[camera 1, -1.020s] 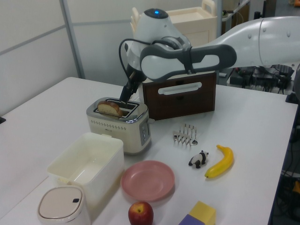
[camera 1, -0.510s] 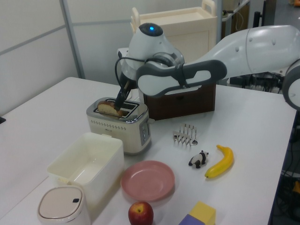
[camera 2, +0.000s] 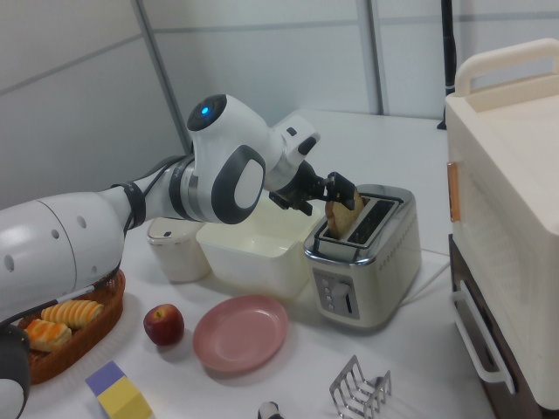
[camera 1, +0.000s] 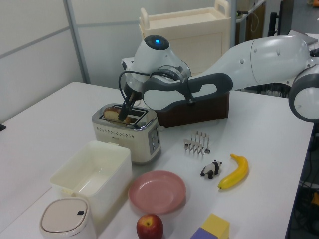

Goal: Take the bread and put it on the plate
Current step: 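Lower the gripper into the toaster slot around the toast slice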

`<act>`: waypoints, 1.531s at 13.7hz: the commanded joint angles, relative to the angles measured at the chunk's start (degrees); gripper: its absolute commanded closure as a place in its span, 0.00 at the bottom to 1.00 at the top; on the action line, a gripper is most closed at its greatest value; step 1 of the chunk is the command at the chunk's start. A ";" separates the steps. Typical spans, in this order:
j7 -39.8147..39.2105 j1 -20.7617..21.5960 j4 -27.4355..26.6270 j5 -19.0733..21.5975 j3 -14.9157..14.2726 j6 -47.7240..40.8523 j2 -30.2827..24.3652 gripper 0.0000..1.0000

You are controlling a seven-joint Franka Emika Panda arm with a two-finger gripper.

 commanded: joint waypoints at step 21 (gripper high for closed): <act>0.89 -1.17 0.74 -3.83 1.51 2.79 1.70 1.00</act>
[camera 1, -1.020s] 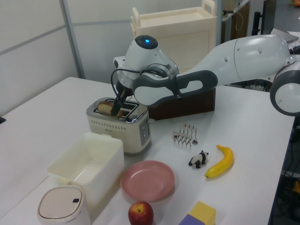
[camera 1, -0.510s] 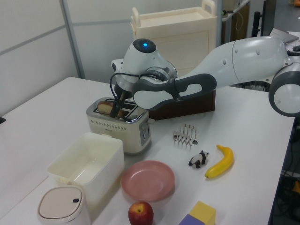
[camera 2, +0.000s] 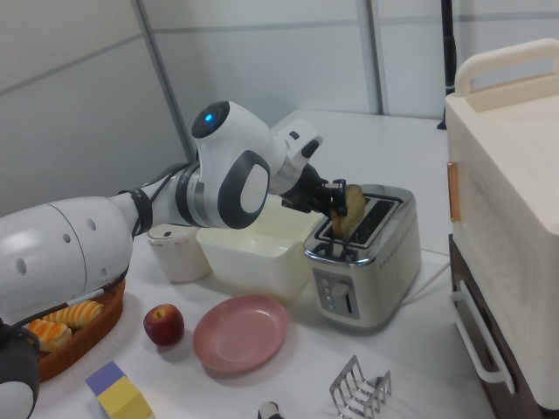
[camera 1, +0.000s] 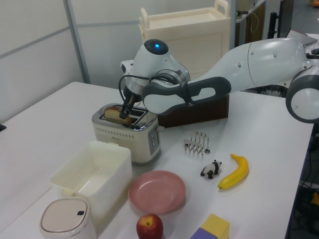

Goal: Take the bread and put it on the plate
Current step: 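Close the gripper on the toast slice's crust, then lift the toast slice straight up out of the toaster slot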

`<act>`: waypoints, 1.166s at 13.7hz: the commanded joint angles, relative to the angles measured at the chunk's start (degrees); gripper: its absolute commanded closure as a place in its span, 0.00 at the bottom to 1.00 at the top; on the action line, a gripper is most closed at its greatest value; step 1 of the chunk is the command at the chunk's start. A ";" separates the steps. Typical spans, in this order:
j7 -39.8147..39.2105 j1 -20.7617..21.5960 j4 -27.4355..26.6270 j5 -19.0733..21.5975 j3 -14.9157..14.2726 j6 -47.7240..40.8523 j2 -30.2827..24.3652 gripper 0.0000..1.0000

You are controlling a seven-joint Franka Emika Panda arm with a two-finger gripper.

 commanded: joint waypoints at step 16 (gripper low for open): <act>6.95 -0.58 -0.99 0.05 3.13 -8.47 -11.79 1.00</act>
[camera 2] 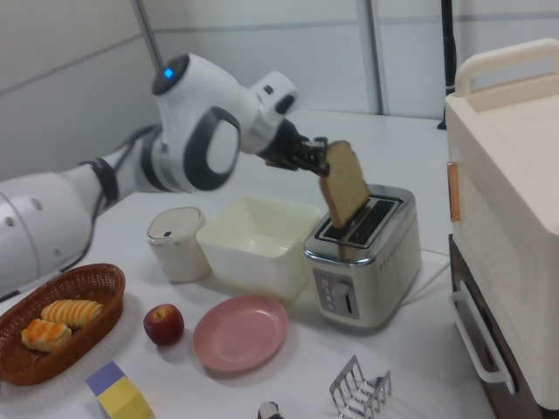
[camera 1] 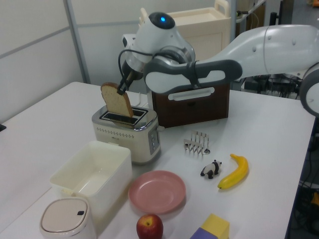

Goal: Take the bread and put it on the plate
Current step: 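Lift the toast slice straight up out of the toaster slot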

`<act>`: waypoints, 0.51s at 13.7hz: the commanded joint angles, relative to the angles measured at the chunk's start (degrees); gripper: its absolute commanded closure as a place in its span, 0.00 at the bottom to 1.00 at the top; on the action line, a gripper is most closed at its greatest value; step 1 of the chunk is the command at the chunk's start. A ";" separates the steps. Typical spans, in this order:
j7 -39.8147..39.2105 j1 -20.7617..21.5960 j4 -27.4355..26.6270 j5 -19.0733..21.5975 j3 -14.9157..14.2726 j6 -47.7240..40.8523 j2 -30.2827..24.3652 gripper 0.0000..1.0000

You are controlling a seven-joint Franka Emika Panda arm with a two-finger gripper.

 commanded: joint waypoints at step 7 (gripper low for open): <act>4.51 -0.01 -2.78 4.41 2.74 -19.65 -13.20 1.00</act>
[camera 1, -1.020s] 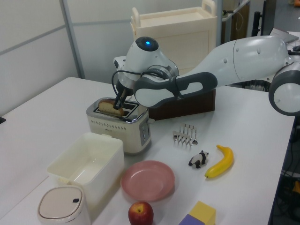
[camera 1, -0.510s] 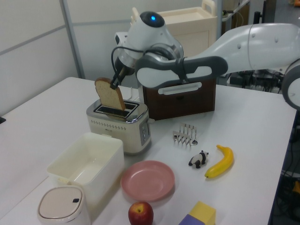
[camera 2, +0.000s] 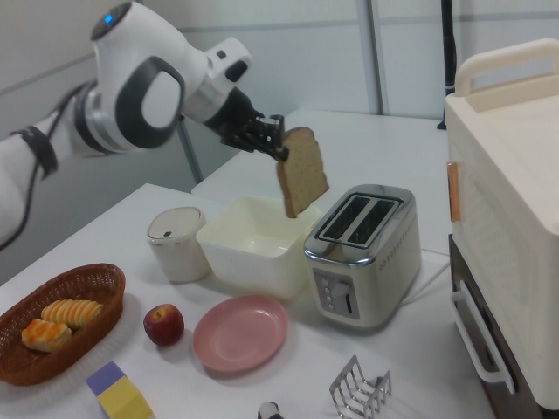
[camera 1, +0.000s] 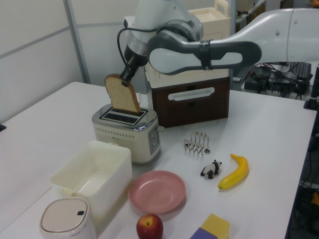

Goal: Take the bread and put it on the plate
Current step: 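Lift the toast slice straight up out of the toaster slot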

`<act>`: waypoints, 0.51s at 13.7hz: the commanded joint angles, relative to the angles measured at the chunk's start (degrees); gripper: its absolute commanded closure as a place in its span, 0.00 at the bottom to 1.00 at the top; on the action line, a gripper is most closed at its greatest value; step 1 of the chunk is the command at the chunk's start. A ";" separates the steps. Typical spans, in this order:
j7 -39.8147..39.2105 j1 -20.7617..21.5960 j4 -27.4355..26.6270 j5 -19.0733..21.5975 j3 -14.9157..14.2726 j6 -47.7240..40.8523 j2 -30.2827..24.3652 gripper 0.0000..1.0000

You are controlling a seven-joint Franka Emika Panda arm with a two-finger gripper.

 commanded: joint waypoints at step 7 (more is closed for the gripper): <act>-1.02 0.34 -2.82 3.69 -0.04 -21.27 -8.44 1.00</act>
